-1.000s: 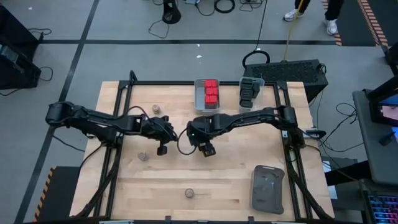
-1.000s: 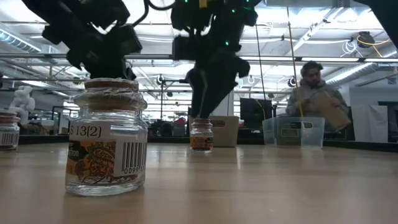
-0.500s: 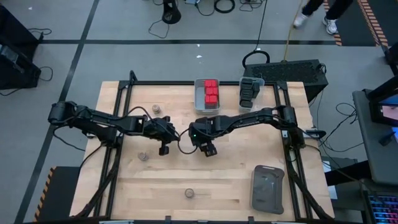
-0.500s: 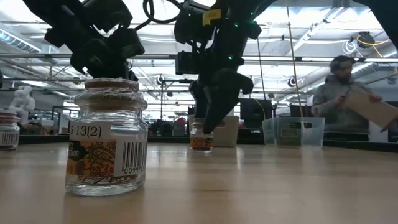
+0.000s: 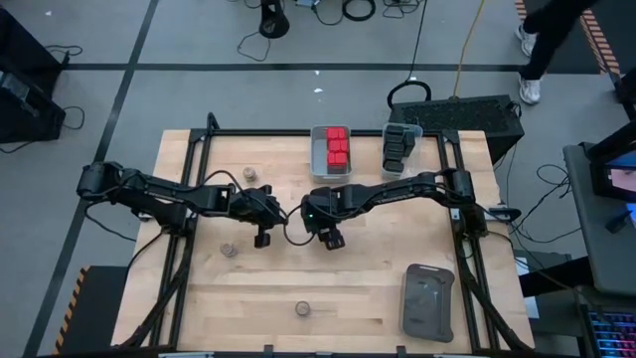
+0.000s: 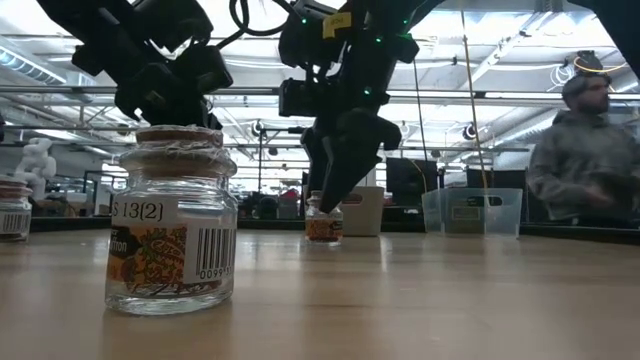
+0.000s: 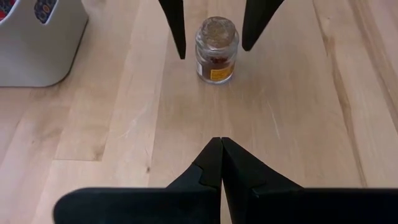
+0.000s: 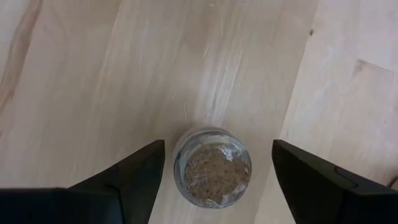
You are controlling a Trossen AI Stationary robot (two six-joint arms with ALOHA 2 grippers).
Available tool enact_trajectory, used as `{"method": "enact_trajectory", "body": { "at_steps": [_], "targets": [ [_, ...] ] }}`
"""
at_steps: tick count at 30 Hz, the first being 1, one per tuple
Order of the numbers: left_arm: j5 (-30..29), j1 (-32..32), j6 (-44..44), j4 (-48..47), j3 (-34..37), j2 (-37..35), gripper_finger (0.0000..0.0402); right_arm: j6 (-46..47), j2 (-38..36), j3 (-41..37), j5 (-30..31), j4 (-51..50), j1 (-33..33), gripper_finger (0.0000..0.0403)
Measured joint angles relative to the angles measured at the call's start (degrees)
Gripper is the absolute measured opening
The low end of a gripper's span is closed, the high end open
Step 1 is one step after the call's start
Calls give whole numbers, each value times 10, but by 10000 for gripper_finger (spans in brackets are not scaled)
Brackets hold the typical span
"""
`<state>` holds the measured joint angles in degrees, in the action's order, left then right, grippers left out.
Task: Sort spices by type
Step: Put the brown seasoning bottle into the black bin
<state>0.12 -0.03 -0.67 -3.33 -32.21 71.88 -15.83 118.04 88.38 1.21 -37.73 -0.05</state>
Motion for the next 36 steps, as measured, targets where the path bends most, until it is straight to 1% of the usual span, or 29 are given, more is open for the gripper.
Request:
{"method": "enact_trajectory", "body": {
  "at_steps": [4, 7, 17, 20, 23, 28, 36],
  "targets": [
    [0, 0, -1, 0, 0, 0, 9, 1, 0, 0, 0, -4, 0, 275],
    [0, 0, -1, -1, 0, 0, 9, 1, 0, 0, 0, -7, 0, 260],
    [0, 0, 1, -2, 0, 0, 9, 1, 0, 0, 0, -16, 0, 164],
    [0, 0, 1, -2, 0, 0, 9, 0, -1, 1, 0, -16, 0, 144],
    [0, 0, 0, -2, 0, 0, 9, 0, -1, 1, 0, -16, 0, 144],
    [0, 0, -1, -2, 0, 0, 9, 0, -4, 1, 0, -31, 0, 161],
    [0, 0, -1, -3, 0, 0, 9, 22, -24, 10, 0, -74, 2, 154]
  ]
}}
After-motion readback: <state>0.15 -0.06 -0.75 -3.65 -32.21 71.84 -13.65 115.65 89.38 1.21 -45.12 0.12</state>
